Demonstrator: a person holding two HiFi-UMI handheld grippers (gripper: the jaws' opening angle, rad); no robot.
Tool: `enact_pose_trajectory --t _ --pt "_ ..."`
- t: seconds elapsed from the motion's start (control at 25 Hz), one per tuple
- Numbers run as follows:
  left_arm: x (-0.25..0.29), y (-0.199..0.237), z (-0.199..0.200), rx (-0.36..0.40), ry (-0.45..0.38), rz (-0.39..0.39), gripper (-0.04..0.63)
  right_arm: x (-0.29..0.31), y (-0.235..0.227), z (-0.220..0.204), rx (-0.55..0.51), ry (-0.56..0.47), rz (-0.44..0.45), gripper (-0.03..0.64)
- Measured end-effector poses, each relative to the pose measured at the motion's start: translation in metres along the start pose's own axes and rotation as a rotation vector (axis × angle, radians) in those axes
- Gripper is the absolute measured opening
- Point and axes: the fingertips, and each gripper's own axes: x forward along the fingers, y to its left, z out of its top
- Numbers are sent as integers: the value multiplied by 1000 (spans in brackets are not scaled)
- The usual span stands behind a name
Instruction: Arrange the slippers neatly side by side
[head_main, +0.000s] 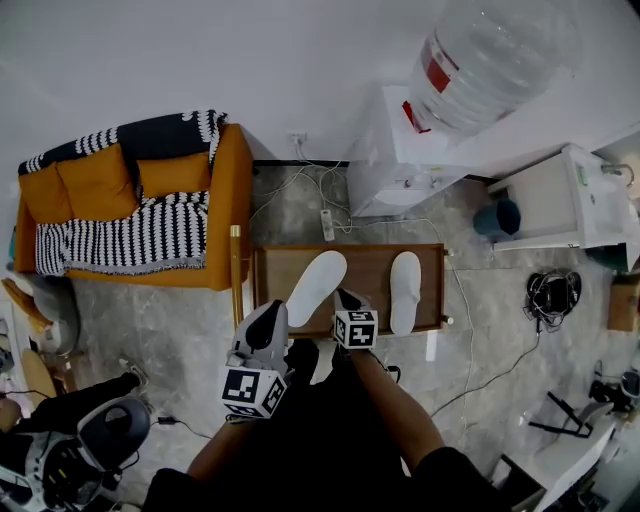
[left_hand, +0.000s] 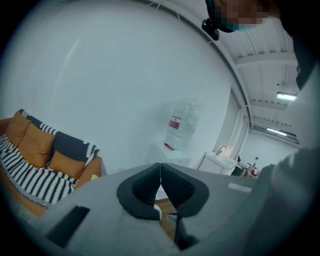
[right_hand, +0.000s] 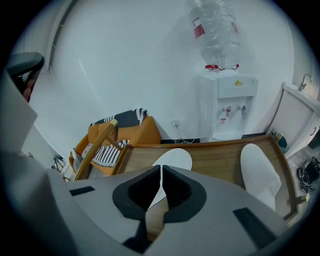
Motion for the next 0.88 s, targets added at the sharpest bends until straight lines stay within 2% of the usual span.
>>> enact_pose_trajectory --t 0.4,0.6,0.88 --pt "-3 15 -6 -17 17 -1 17 35 9 -24 60 91 14 26" --pt "-6 25 -8 -22 23 20 17 51 10 -39 83 144 14 96" --pt "-13 33 -17 -43 33 60 17 68 7 -56 114 199 16 98"
